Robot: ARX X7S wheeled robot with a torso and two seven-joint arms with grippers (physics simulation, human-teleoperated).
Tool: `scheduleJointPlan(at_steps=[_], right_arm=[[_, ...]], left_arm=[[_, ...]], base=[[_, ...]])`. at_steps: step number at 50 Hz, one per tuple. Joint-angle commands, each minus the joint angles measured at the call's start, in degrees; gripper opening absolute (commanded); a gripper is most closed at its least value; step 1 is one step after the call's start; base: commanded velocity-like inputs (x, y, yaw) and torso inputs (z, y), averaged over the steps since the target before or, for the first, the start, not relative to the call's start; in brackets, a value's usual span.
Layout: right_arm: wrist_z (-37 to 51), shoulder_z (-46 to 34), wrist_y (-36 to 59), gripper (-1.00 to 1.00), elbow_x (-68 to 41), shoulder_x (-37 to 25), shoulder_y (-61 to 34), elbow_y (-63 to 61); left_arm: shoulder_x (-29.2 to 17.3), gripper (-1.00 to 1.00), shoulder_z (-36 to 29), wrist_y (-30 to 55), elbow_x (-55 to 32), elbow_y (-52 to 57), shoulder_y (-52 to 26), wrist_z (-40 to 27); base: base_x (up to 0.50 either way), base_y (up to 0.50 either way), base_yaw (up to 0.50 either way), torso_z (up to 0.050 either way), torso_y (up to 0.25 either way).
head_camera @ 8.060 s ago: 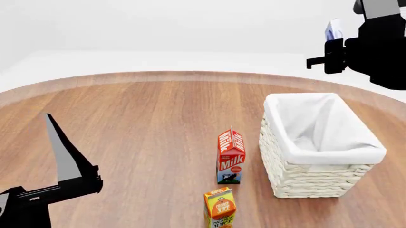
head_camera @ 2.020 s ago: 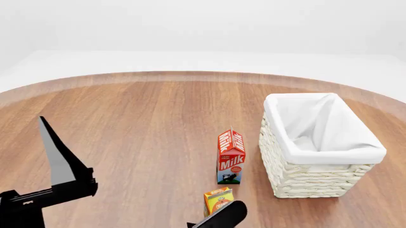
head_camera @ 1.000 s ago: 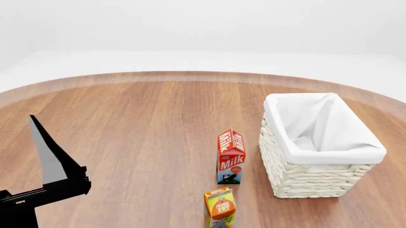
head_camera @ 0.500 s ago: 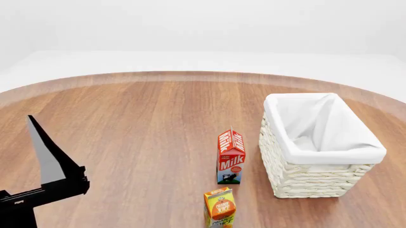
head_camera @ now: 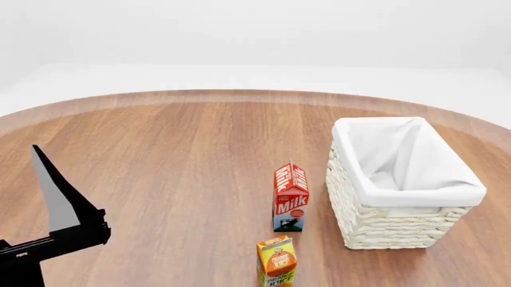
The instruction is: Pick up the cream cheese box and the butter, and put them in the basket.
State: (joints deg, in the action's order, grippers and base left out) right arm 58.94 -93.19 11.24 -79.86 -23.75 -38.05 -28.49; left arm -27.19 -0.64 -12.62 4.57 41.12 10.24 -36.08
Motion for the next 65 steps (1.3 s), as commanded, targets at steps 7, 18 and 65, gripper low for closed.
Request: scheduleJointPlan(at_steps=[7,18,65], right_arm=[[-2.4,-0.4,0.3,1.0,-1.5,0.6,1.1,2.8],[-3.6,-0.8,0.9,1.0,-2.3,1.3,1.2,3.9],[-9.7,-1.4,1.8,1.0,-5.0,3.3,3.1,11.1]], left_arm=[[-0.1,1.0,0.0,-0.1,-0.1,0.0,0.2,-0.1],[-0.2,1.0,0.1,-0.3,-0.4,-0.3,0.1,-0.2],[-0.5,1.0,0.1,-0.8,-0.5,-0.9,0.0,-0.7]], base=[[0.0,0.0,0.0,0.0,0.0],[0.0,0.0,0.0,0.0,0.0],[0.0,0.0,0.0,0.0,0.0]])
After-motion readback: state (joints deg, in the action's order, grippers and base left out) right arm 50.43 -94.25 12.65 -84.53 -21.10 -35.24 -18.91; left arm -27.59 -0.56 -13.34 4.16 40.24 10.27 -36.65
